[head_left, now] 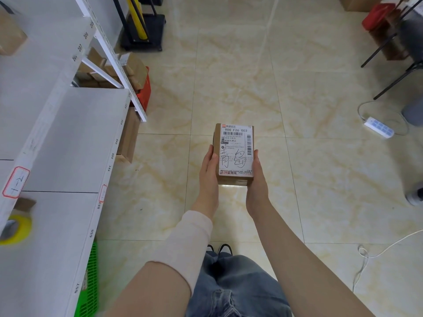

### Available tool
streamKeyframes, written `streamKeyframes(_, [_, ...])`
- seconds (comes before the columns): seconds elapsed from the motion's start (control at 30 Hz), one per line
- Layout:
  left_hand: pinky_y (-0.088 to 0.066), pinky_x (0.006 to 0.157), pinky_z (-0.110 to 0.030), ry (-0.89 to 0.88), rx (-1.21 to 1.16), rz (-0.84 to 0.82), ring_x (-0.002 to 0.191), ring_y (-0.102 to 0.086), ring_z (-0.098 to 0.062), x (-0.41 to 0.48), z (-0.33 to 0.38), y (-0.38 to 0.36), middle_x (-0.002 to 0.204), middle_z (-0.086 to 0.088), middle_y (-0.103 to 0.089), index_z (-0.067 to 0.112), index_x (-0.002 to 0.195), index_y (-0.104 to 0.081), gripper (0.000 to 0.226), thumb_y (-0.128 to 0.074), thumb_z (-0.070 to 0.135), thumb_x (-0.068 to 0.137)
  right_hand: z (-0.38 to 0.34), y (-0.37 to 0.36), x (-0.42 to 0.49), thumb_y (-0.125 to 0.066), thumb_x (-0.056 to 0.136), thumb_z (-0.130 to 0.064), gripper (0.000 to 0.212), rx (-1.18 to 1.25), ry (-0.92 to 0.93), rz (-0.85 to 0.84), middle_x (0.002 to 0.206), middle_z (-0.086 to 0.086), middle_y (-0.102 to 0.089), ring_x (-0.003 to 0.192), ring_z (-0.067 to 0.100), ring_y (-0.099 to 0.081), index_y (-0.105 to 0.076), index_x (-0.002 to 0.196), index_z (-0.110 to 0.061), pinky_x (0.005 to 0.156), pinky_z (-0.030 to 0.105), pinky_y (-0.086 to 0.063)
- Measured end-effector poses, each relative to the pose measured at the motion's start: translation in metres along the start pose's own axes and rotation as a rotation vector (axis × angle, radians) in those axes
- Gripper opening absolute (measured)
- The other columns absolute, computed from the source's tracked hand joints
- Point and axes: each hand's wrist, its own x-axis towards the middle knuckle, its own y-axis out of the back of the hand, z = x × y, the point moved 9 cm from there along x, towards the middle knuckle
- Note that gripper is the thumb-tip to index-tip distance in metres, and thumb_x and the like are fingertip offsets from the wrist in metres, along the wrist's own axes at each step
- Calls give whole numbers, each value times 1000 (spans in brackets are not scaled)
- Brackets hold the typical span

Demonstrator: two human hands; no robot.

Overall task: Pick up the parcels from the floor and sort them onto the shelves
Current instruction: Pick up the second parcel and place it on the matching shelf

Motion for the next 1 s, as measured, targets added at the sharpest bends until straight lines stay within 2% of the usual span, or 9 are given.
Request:
streamKeyframes(0.17, [-42,106,-31,-1,4,-10,130,-52,-18,6,-7,-6,144,-1,-54,25,147,-39,49,-42,33,98,0,7,5,-32,98,-50,54,-11,-4,0,146,-5,-52,136,16,-45,-33,150,-36,120,43,-23])
streamKeyframes(0.33, [-41,107,-33,1,31,-25,128,-54,-17,16,-13,-20,142,1,-56,26,145,-41,55,-45,41,93,-4,18,19,-33,96,-53,56,-24,-16,4,146,-4,-51,136,16,-45,-34,149,-34,119,44,-24])
streamKeyframes(0.47, [-40,109,-36,3,35,-20,130,-53,-19,35,-18,-32,142,-2,-55,25,146,-40,51,-43,36,96,-11,25,37,-33,99,-46,52,15,-16,13,146,-2,-52,136,18,-45,-36,149,-33,119,43,-26])
streamKeyframes(0.63, [-40,110,-43,-13,49,-25,129,-54,-23,72,-9,-46,140,-3,-57,27,142,-45,65,-50,50,82,-23,18,74,-34,98,-49,54,11,-28,-17,144,-1,-54,134,18,-48,-38,148,-30,118,44,-29])
streamKeyframes(0.73, [-39,111,-45,-16,48,-6,129,-54,-24,108,0,-54,141,-4,-57,26,143,-45,69,-51,53,79,-37,7,109,-34,98,-49,54,11,-37,-26,143,-1,-55,132,18,-49,-39,148,-29,118,43,-30])
streamKeyframes(0.87, [-44,107,-40,6,9,-3,129,-54,-26,183,16,-69,141,-7,-56,23,145,-42,60,-47,43,88,-58,-17,179,-33,99,-49,52,16,-55,-12,144,-2,-54,133,19,-48,-36,149,-33,118,44,-29])
streamKeyframes(1.0, [-41,109,-43,6,-21,-13,127,-55,-24,276,55,-86,140,-5,-57,25,146,-40,65,-46,47,84,-96,-59,267,-34,98,-50,54,-11,-42,-6,143,-3,-55,131,18,-50,-35,149,-34,117,42,-31])
